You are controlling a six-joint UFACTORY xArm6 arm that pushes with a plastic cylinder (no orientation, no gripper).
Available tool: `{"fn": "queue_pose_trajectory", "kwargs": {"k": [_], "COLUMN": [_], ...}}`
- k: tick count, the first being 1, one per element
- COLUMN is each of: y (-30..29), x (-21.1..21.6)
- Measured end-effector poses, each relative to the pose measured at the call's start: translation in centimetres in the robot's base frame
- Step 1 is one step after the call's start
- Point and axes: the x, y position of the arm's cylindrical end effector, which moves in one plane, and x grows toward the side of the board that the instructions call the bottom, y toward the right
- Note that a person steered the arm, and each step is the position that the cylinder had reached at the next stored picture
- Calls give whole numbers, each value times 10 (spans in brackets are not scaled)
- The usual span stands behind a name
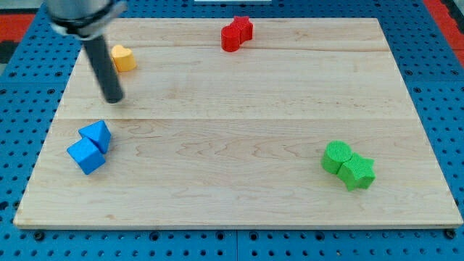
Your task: Slide the yellow heart to the bottom of the red circle
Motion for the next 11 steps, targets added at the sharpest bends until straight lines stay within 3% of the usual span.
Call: {"fn": "queue_pose_trajectory", "kwargs": {"k": [1, 3, 5, 7, 9, 10, 11], "y": [-67, -20, -26, 67, 123, 225, 262], "x": [-21, -69, -105, -105, -98, -66, -62]}}
